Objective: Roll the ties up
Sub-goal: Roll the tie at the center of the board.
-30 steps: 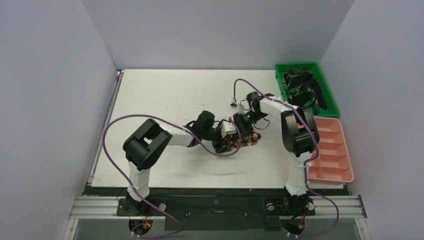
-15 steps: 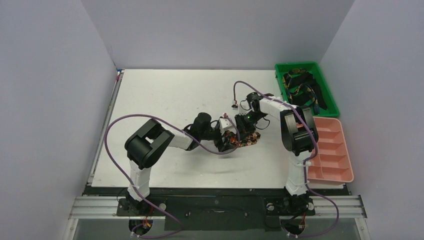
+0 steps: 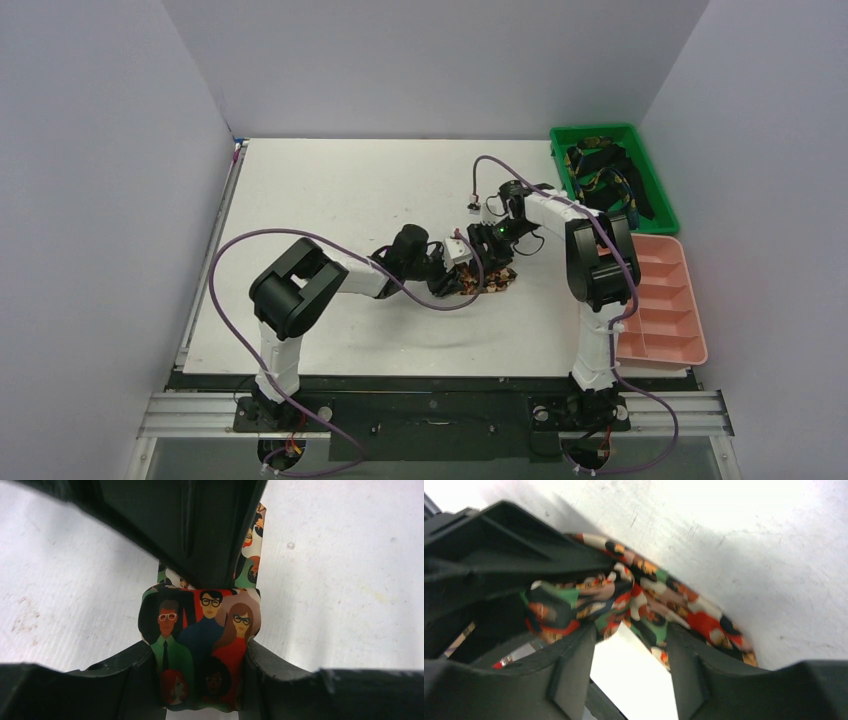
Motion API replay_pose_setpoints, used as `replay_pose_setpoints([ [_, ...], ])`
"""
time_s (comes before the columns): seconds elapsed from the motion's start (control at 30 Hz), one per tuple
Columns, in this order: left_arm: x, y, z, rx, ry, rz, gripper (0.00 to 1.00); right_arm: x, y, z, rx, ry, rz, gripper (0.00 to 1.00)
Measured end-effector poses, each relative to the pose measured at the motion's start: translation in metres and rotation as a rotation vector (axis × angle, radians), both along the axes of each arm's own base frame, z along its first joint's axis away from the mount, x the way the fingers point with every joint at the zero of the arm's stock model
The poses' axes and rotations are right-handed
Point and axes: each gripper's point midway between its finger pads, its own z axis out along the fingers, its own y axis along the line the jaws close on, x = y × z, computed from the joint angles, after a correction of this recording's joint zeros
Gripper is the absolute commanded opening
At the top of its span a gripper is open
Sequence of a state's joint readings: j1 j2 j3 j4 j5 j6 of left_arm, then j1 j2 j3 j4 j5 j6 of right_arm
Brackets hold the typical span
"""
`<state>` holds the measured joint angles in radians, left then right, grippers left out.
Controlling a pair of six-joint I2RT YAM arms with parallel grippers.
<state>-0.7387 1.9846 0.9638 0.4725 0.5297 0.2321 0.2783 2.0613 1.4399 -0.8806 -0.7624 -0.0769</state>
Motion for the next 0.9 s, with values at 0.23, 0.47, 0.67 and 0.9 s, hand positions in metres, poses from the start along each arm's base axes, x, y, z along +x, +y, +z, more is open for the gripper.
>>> replay_pose_setpoints([
  [0.23, 0.002, 0.009, -0.002, 0.081, -0.040, 0.015, 0.33, -0.007, 0.008, 0.027, 0.107, 0.039, -0.021, 0.62],
  [0.47, 0.002, 0.008, -0.002, 0.108, -0.056, 0.004, 0.37, -0.015, 0.026, 0.031, 0.133, 0.058, 0.008, 0.15],
  [0.67, 0.003, 0.009, -0.002, 0.122, -0.056, 0.004, 0.62, -0.015, 0.023, 0.025, 0.107, 0.054, 0.006, 0.00],
  [0.9, -0.002, 0.008, -0.001, 0.104, -0.020, -0.022, 0.76, -0.006, -0.008, 0.002, 0.027, 0.097, -0.067, 0.00],
])
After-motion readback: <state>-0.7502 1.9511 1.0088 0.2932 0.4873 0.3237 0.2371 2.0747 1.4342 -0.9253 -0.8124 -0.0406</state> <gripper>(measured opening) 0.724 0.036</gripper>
